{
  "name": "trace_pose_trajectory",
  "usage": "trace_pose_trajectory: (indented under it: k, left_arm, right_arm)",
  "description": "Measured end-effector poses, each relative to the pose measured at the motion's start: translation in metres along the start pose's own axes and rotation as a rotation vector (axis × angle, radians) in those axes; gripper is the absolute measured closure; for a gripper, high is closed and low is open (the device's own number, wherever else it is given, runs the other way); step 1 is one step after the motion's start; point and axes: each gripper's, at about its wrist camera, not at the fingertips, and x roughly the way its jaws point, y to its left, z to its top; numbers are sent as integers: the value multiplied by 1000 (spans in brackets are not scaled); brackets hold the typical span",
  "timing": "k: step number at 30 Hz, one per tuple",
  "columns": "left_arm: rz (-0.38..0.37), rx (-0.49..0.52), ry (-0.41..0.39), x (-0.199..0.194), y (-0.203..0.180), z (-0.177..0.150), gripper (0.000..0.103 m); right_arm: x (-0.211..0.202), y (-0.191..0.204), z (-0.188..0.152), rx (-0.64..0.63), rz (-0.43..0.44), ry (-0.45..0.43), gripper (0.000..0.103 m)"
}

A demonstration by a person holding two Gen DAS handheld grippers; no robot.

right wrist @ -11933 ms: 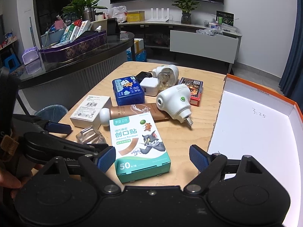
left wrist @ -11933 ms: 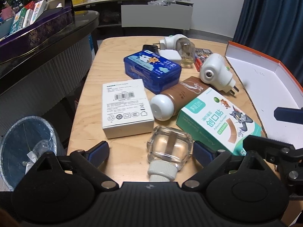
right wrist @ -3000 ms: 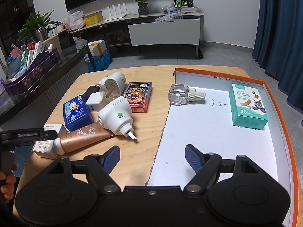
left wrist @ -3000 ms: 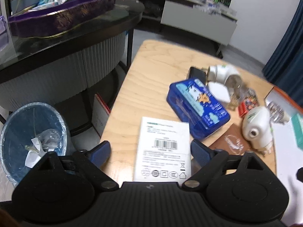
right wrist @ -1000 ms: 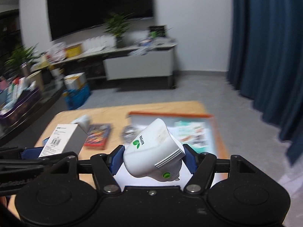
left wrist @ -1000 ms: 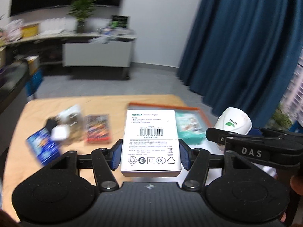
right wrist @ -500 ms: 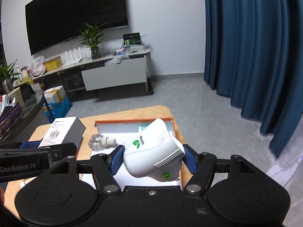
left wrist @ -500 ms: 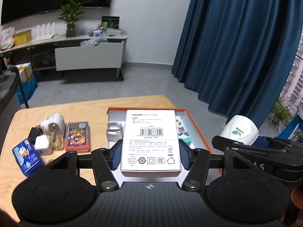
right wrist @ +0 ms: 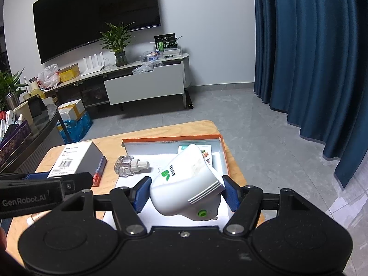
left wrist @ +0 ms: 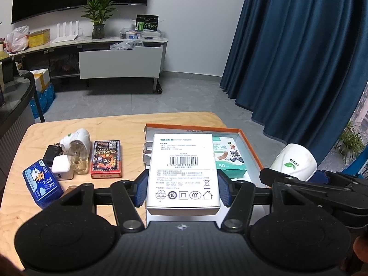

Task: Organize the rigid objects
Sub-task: 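Carry the white box over the lid and release it with the left gripper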

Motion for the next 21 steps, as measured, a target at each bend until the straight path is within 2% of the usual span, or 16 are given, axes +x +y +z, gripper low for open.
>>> trace_pose_trajectory:
  k: [21]
  left_arm:
    - [-15, -6, 70, 6, -4, -21, 43]
  right_arm:
    - [1, -9, -18, 20, -13, 61, 24]
